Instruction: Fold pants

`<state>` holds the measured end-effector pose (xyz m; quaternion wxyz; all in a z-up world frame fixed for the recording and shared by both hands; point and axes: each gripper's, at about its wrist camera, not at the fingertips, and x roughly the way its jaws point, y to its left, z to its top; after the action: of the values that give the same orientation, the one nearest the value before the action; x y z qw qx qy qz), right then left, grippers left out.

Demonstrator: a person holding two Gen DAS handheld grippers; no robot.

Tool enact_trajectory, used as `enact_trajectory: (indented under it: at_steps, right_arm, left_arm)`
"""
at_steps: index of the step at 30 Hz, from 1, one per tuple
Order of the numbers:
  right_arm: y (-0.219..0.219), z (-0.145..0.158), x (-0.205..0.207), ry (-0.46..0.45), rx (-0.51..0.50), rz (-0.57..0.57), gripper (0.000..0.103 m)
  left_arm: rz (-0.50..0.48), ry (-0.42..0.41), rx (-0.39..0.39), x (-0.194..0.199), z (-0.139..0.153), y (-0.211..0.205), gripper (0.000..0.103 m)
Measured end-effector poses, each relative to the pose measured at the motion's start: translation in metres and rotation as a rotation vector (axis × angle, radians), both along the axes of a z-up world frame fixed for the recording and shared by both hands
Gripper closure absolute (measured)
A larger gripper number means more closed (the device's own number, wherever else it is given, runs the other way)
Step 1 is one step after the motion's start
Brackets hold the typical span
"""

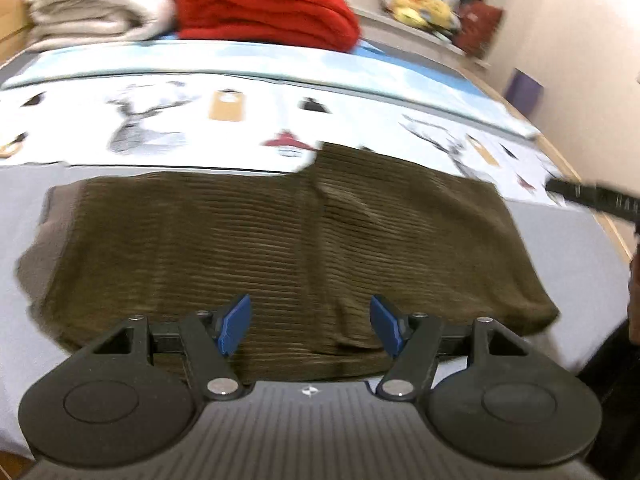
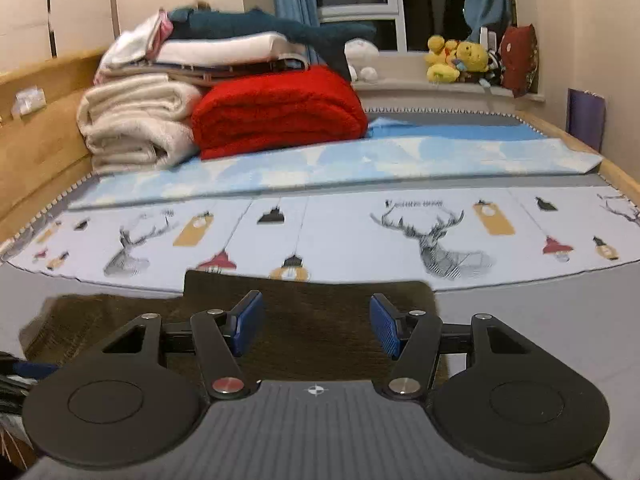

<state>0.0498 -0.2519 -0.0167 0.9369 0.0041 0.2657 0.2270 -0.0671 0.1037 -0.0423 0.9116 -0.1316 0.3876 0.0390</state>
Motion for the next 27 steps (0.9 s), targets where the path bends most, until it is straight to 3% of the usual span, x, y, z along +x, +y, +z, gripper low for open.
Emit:
enact_trajectory:
  at_steps: [7,12,16,18,22,27]
  right_arm:
    - [0.038,-0.015,0.009,0.003,-0.091,0.065,0.044]
    - [0.045,-0.02,0.014,0.054,-0.062,0.075,0.043]
    - [0.05,-0.022,0.01,0.037,-0.093,0.11,0.043]
    - [0.048,-0.023,0.009,0.04,-0.099,0.115,0.043]
    - [0.04,-0.021,0.01,0.049,-0.082,0.12,0.043]
    - [0.028,-0.021,0.013,0.059,-0.07,0.114,0.043]
  left_arm:
    - [0.133,0.0,-0.087,-0.011,-0.005,0.057,0.032]
    - [0.284,0.041,-0.307,-0.022,-0.023,0.104,0.031]
    - [0.444,0.033,-0.492,-0.044,-0.032,0.147,0.028]
    - [0.534,0.031,-0.548,-0.055,-0.038,0.166,0.021]
    - [0.659,0.08,-0.602,-0.07,-0.051,0.186,0.019]
    - [0.693,0.106,-0.636,-0.067,-0.062,0.192,0.019]
